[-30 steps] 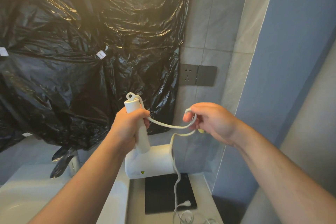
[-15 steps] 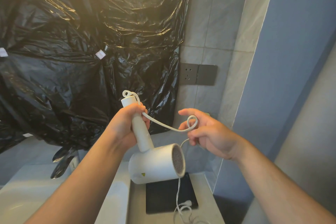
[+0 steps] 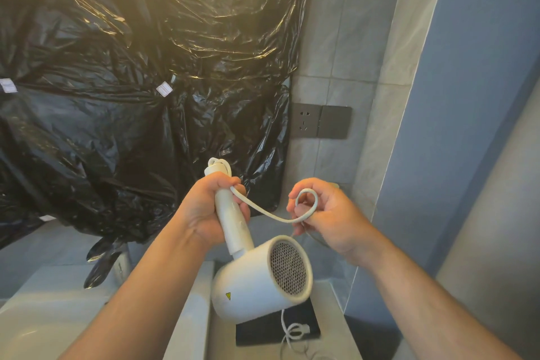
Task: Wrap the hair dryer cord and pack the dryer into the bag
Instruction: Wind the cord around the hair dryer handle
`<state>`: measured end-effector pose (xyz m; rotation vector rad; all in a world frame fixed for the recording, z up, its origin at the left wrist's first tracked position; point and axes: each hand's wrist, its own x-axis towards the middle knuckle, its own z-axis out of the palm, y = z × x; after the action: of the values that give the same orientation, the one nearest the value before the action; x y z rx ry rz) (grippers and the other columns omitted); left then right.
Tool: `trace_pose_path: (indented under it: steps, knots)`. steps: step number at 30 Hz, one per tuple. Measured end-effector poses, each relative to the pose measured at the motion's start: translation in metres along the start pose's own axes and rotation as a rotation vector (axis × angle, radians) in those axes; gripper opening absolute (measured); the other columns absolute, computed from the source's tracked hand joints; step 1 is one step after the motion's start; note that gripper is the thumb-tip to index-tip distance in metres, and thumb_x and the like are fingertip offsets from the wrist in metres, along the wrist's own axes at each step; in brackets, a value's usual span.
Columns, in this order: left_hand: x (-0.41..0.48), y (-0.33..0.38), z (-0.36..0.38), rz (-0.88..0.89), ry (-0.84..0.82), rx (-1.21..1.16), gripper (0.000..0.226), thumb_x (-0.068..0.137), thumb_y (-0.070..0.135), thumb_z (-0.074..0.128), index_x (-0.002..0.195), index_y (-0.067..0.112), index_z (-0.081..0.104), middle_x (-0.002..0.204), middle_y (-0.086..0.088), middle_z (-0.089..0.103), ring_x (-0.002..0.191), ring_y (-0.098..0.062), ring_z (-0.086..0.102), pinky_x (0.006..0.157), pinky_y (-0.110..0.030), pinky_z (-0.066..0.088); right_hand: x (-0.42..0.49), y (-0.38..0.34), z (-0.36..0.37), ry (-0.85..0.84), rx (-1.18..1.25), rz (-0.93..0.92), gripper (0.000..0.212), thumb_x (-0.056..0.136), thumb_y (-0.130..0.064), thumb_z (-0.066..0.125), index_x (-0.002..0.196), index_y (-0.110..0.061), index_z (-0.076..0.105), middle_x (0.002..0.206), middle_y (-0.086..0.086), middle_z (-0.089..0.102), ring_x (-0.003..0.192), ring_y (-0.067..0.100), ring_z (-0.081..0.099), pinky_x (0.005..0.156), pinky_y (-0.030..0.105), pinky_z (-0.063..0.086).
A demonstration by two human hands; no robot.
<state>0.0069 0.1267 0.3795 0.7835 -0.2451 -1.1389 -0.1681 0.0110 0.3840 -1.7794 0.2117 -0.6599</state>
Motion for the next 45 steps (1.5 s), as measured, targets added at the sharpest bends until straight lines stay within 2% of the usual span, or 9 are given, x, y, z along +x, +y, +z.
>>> trace_pose_path:
  steps: [6, 13, 20, 24, 27, 30, 36, 40, 45]
  knots:
    - [-0.003, 0.002, 0.006, 0.120, 0.130, -0.106, 0.012, 0.071, 0.001, 0.056, 0.075, 0.012, 0.052, 0.056, -0.001, 0.056, 0.051, -0.012, 0.050, 0.049, -0.023, 0.050, -0.005, 0.013, 0.003, -0.090, 0.193, 0.148, 0.030, 0.078, 0.006, 0.059, 0.101, -0.013, 0.060, 0.084, 0.001, 0.066, 0.073, 0.016, 0.057, 0.064, 0.026, 0.046]
    - [-0.007, -0.002, 0.015, 0.370, 0.295, -0.152, 0.011, 0.083, 0.001, 0.053, 0.082, 0.012, 0.051, 0.062, -0.001, 0.053, 0.055, -0.012, 0.049, 0.061, -0.029, 0.049, -0.010, 0.025, 0.003, -0.130, -0.211, 0.159, 0.102, 0.044, -0.084, 0.069, 0.128, -0.036, 0.041, 0.119, -0.006, 0.055, 0.107, 0.011, 0.057, 0.094, 0.032, 0.045]
    - [-0.008, -0.006, 0.019, 0.435, 0.262, -0.142, 0.007, 0.089, 0.008, 0.061, 0.088, 0.012, 0.055, 0.063, -0.002, 0.060, 0.054, -0.013, 0.061, 0.066, -0.032, 0.053, -0.006, 0.022, 0.006, 0.015, -0.291, 0.097, 0.067, 0.048, -0.048, 0.072, 0.108, -0.053, 0.042, 0.113, -0.002, 0.055, 0.102, 0.020, 0.059, 0.087, 0.042, 0.055]
    - [-0.009, -0.008, -0.005, 1.031, 0.508, 0.625, 0.073, 0.078, 0.036, 0.062, 0.142, 0.009, 0.040, 0.126, -0.006, 0.052, 0.113, -0.019, 0.054, 0.093, -0.027, 0.046, -0.007, 0.021, -0.001, 0.053, -0.382, 0.085, 0.068, 0.049, -0.048, 0.072, 0.109, -0.050, 0.041, 0.109, -0.008, 0.055, 0.102, 0.018, 0.057, 0.088, 0.043, 0.054]
    - [-0.017, -0.004, -0.023, 1.518, 0.086, 1.758, 0.078, 0.072, 0.042, 0.058, 0.142, 0.011, 0.043, 0.143, -0.006, 0.048, 0.135, -0.025, 0.042, 0.117, -0.043, 0.026, -0.008, 0.018, -0.007, 0.041, -0.420, 0.094, 0.070, 0.047, -0.049, 0.070, 0.110, -0.048, 0.041, 0.108, -0.013, 0.053, 0.100, 0.013, 0.057, 0.088, 0.039, 0.053]
    - [-0.011, 0.003, -0.023, 1.254, -0.098, 2.400, 0.082, 0.068, 0.064, 0.054, 0.138, 0.023, 0.052, 0.127, 0.005, 0.065, 0.124, -0.020, 0.057, 0.120, -0.053, 0.018, -0.006, 0.016, -0.011, 0.018, -0.432, 0.106, 0.070, 0.046, -0.050, 0.070, 0.111, -0.046, 0.043, 0.109, -0.012, 0.053, 0.101, 0.014, 0.057, 0.088, 0.038, 0.053]
    - [0.001, 0.018, -0.016, 1.243, -0.172, 2.503, 0.055, 0.066, 0.066, 0.068, 0.108, 0.032, 0.060, 0.075, 0.012, 0.061, 0.067, -0.016, 0.060, 0.072, -0.034, 0.049, -0.002, 0.009, -0.013, -0.019, -0.382, 0.134, 0.070, 0.046, -0.055, 0.076, 0.110, -0.048, 0.047, 0.113, -0.006, 0.057, 0.103, 0.017, 0.060, 0.088, 0.042, 0.054]
    - [-0.005, 0.010, -0.021, 1.089, -0.264, 2.238, 0.040, 0.071, 0.061, 0.068, 0.106, 0.041, 0.065, 0.080, 0.014, 0.062, 0.074, -0.009, 0.057, 0.075, -0.032, 0.046, 0.004, 0.003, -0.021, -0.143, 0.085, 0.181, 0.081, 0.059, -0.083, 0.061, 0.120, -0.029, 0.062, 0.118, 0.007, 0.060, 0.107, 0.025, 0.052, 0.085, 0.044, 0.038]
    - [-0.012, -0.002, -0.016, 0.579, -0.362, 1.342, 0.035, 0.076, 0.044, 0.072, 0.102, 0.022, 0.072, 0.091, 0.005, 0.071, 0.082, -0.008, 0.063, 0.075, -0.027, 0.051, 0.013, 0.010, -0.028, -0.205, 0.503, 0.258, 0.057, 0.091, -0.035, 0.054, 0.139, -0.005, 0.047, 0.121, 0.018, 0.061, 0.109, 0.042, 0.058, 0.091, 0.056, 0.046]
